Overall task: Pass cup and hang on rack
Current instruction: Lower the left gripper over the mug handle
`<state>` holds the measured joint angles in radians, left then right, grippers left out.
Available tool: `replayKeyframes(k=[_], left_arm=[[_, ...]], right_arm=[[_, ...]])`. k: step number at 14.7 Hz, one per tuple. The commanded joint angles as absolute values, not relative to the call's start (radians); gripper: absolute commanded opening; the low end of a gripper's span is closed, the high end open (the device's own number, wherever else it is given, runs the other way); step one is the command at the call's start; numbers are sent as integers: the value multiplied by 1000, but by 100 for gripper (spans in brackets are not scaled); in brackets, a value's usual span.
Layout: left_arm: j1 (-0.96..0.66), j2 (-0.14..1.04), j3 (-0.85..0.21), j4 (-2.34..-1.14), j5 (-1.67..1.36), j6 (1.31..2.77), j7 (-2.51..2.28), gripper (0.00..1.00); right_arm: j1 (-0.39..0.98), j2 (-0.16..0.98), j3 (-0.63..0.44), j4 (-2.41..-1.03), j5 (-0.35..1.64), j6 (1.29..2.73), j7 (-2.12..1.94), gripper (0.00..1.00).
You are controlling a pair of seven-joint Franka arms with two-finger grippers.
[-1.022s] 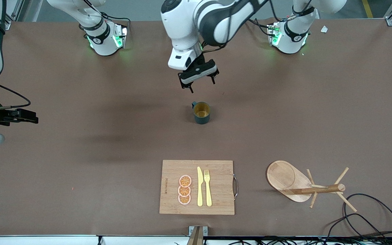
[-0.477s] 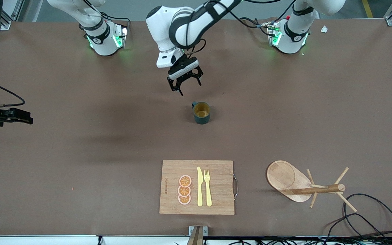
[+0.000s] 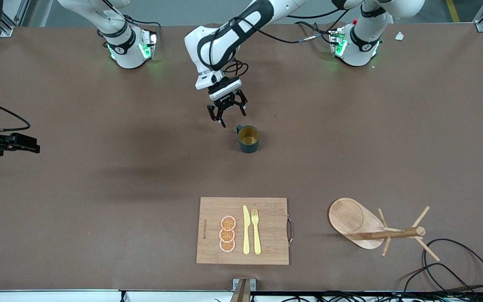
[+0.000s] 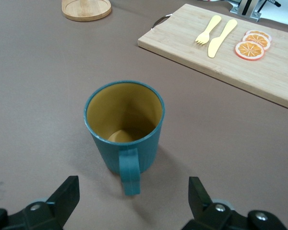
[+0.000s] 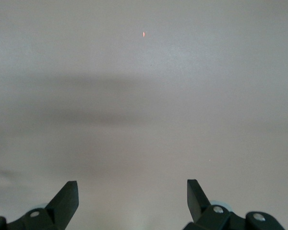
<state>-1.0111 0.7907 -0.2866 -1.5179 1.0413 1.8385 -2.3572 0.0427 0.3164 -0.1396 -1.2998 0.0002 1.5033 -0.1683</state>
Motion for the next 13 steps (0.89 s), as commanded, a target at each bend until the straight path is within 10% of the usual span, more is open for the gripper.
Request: replayKeyframes(k=[1,13], left_arm=[[-1023,813,-276,-1496,1078,1822,-2373,100],[-1045,900,-265,-1486,1187,1744,-2229,86]], right_arm=[[34,292,-129,-1299,-6,1470,-166,100],[8,115,-129,-1437,51,1404,-169,100]])
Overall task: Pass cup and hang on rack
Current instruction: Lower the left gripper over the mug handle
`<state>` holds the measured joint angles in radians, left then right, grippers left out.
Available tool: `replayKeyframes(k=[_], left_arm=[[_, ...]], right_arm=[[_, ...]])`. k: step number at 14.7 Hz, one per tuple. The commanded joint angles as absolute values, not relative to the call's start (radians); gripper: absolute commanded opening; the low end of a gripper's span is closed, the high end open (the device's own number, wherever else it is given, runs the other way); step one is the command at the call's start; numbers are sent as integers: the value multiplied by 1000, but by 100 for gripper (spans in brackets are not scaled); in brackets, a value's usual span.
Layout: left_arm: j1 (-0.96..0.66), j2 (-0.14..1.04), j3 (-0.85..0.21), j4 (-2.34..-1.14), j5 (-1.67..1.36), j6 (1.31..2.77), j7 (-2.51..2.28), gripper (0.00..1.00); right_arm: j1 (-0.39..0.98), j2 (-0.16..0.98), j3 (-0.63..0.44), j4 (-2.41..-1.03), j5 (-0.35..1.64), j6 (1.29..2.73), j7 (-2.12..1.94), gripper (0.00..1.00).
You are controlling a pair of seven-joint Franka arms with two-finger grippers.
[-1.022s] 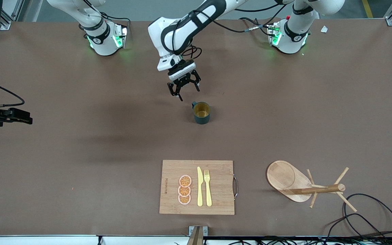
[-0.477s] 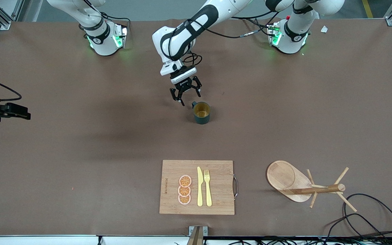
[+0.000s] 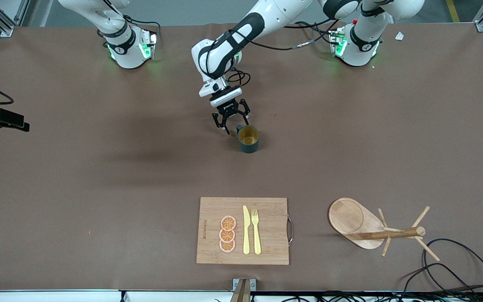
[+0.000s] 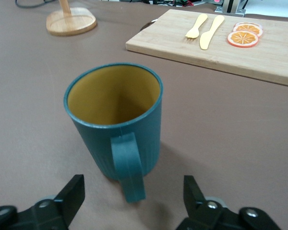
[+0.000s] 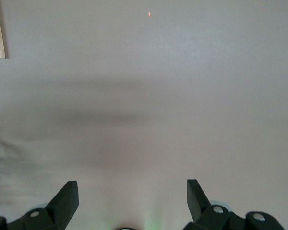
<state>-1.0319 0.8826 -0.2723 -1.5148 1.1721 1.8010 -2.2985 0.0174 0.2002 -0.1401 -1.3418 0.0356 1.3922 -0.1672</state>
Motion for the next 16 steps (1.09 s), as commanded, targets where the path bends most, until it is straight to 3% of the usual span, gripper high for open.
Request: replayKeyframes(k=[1,7,16], left_arm=[[-1046,910,-265,-1483,1186,1717,-2208,86],[-1048,954,-264,-1375,1186,1710,-2218,85],[-1052,980,-253,-1371,1212,1710,-2273,81]], right_arm=[[8,89,-129,-1459,51,1402,-169,100],[12,-8,-124,-1519,38,1407,-137,100],[12,-60,-123,-1522,35,1365,-120,100]])
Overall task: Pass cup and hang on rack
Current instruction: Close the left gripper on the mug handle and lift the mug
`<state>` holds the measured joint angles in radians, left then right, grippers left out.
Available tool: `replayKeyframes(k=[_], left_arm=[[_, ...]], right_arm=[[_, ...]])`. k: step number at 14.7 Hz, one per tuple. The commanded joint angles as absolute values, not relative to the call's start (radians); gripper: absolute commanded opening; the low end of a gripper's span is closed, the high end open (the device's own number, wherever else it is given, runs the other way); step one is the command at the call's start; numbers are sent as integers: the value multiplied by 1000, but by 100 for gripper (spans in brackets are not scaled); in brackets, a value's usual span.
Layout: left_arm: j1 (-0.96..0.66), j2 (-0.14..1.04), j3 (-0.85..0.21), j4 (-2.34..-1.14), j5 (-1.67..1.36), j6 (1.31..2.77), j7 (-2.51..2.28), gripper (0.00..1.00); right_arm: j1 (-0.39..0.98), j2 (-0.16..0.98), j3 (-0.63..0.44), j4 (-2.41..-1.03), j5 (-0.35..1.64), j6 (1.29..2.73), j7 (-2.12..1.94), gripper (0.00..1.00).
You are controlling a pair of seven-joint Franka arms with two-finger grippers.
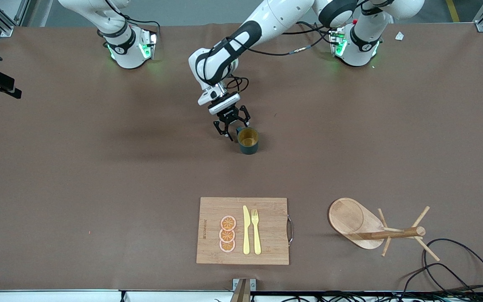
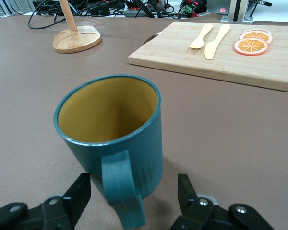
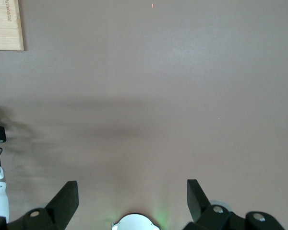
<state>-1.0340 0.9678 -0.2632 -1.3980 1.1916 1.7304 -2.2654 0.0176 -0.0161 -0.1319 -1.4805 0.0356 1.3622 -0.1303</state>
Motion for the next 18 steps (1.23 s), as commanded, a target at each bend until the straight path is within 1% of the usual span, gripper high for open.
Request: replayKeyframes(k=[1,5,6,7,12,18], left_arm=[[-1052,980,-252,-1371,1212,1710,-2275,82],[-1051,985,-250,-1370,1213,1710,-2275,80],[-1052,985,-250,-1370,1213,1710,-2279,76],[-1052,985,-252,-1370,1212,1710,-2290,68],[-1052,982,-252,-1373,1209,1709,-2295,39],[-1049,970,-252,-1371,1209,1709,-2286,21]], right_arm=[[14,-61,-123,-1522,35,1365,-123,100],[11,-60,-123,-1522,35,1365,-133,100],[9,-60,-124,-1522,35,1365,-135,100],[9,-60,-124,-1522,35,1365,-137,100],[12,-60,-123,-1522,32,1365,-135,100],[14,-58,-123,-1522,32,1365,-137,100]])
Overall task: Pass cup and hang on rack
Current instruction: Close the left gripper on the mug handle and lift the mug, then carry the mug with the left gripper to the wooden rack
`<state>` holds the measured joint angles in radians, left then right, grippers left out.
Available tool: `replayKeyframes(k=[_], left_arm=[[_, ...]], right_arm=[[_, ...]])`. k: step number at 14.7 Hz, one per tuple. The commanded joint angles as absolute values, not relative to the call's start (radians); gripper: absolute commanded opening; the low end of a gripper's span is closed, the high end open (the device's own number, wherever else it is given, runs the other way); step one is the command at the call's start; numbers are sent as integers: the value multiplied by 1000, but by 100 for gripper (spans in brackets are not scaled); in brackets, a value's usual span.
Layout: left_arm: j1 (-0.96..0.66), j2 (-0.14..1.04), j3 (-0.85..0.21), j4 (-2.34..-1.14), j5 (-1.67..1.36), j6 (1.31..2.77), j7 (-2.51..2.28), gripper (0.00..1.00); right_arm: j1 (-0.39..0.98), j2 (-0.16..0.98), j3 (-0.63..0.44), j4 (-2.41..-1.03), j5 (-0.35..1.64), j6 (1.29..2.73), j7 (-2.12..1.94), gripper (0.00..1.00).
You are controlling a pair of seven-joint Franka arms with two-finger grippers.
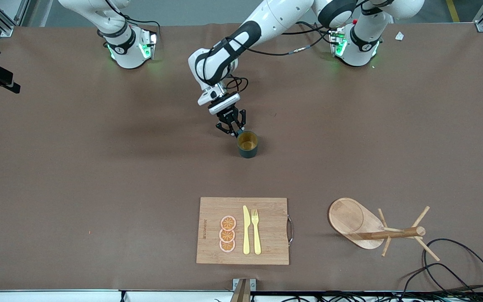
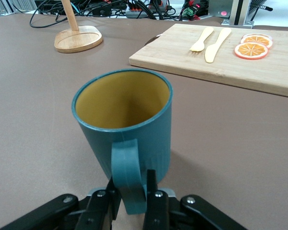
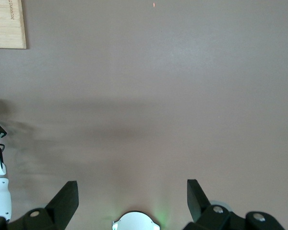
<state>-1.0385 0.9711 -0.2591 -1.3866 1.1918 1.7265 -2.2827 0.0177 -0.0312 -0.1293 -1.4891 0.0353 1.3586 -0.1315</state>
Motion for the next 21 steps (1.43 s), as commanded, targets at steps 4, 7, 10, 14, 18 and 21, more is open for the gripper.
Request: replayKeyframes(k=[4,7,10,14,18,21], left_arm=[[-1039,944,-252,-1370,1207,1709,-2269,15],[-1019,905,-253,-1368,1198,1707,-2250,13],[-980,861,-264,-1341,1143,1707,-2227,13],[-895,752,-270,-1336,1022,1718,-2116,13],[-799,622,-270,-1338,887,1735,-1906,13],[-730,566,-270,-1338,815,1746,-1792,13]], right_arm=[[12,-58,-123,-1522,31,1362,-137,100],[12,-58,-123,-1522,31,1362,-137,100],[12,-58,-123,-1522,31,1362,-137,100],[14,-58,-123,-1522,19,1362,-146,100],[17,-57,-121,-1522,-17,1362,-175,100],[15,-57,-121,-1522,-9,1361,-150,100]])
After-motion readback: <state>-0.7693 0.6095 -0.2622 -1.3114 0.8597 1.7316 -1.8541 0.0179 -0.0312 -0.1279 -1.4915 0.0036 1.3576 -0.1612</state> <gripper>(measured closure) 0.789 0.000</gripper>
